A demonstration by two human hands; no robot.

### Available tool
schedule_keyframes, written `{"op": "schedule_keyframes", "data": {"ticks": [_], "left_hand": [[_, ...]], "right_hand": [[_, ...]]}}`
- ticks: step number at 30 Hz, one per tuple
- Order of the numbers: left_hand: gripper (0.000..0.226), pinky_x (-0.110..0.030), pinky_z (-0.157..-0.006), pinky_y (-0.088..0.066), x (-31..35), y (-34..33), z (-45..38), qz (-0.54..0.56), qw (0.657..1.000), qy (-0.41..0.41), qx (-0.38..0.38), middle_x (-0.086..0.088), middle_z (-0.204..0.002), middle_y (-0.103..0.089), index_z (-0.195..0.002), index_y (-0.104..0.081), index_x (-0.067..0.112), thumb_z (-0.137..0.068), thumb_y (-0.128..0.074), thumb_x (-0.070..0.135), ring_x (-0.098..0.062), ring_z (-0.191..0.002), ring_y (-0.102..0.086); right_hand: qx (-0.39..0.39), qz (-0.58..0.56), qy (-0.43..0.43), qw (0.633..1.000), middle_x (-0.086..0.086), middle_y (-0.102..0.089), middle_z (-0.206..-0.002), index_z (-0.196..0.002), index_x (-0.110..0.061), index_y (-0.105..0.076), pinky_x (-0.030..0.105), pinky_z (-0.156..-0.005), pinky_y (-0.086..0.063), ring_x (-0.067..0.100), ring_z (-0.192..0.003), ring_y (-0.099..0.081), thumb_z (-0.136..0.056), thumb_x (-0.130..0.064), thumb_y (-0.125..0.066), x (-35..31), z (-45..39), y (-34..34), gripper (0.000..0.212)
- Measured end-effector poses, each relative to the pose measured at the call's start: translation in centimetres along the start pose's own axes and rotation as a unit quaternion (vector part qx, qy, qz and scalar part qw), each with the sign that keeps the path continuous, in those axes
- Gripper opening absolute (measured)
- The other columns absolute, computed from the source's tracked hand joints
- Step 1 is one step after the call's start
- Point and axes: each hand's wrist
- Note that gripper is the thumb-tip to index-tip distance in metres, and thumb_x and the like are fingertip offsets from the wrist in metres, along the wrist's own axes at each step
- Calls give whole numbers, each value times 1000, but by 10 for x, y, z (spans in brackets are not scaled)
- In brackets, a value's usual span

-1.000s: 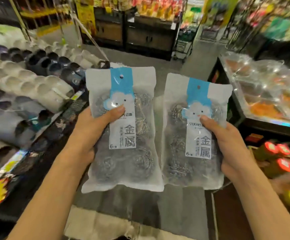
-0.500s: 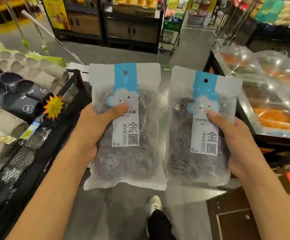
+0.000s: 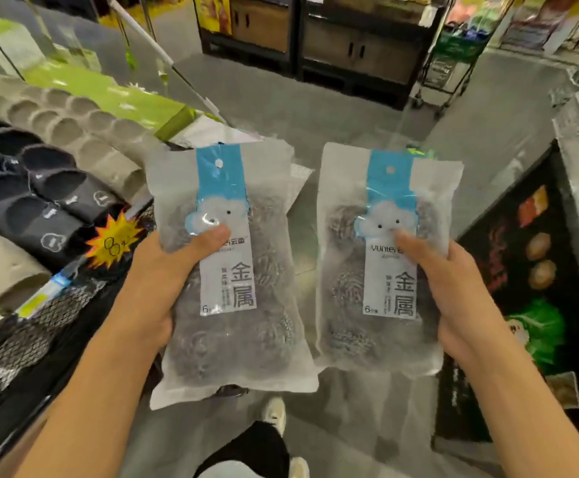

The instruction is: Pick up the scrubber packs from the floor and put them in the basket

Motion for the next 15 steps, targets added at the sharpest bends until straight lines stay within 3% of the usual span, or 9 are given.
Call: {"op": "schedule_keyframes", "data": {"ticks": [4, 8, 15], "left_hand": [[53, -37, -76, -64, -11, 12, -47, -3, 997, 3, 78, -3, -108, -80, -122, -71, 20, -70, -80, 27, -23, -96, -78], [51, -38, -77, -65, -21, 34, -89, 34, 989, 13, 143, -5, -108, -80, -123, -70, 18, -73, -80, 24, -23, -95, -78], [46, -40, -75, -63, -57, 73, -131, 78, 959, 41, 270, -7, -106, -80, -120, -71, 17, -75, -81, 23, -27, -94, -78]], "right_hand": [[-64, 32, -30, 997, 4, -81, -88, -112, -21, -68, 31, -57, -63, 19, -73, -78, -96, -29, -69, 3, -75, -40, 18], [-127, 76, -51, 988, 5, -81, -95, -115, -21, -69, 33, -60, -63, 20, -79, -79, -93, -31, -72, 10, -140, -93, 25], [-241, 138, -91, 956, 1, -80, -81, -97, -26, -72, 28, -51, -59, 15, -67, -77, -96, -25, -69, 38, -225, -171, 3]]}}
Point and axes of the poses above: each hand's wrist, its own z-axis away from the middle knuckle, its own y-axis out of the back of the hand, x = y × z
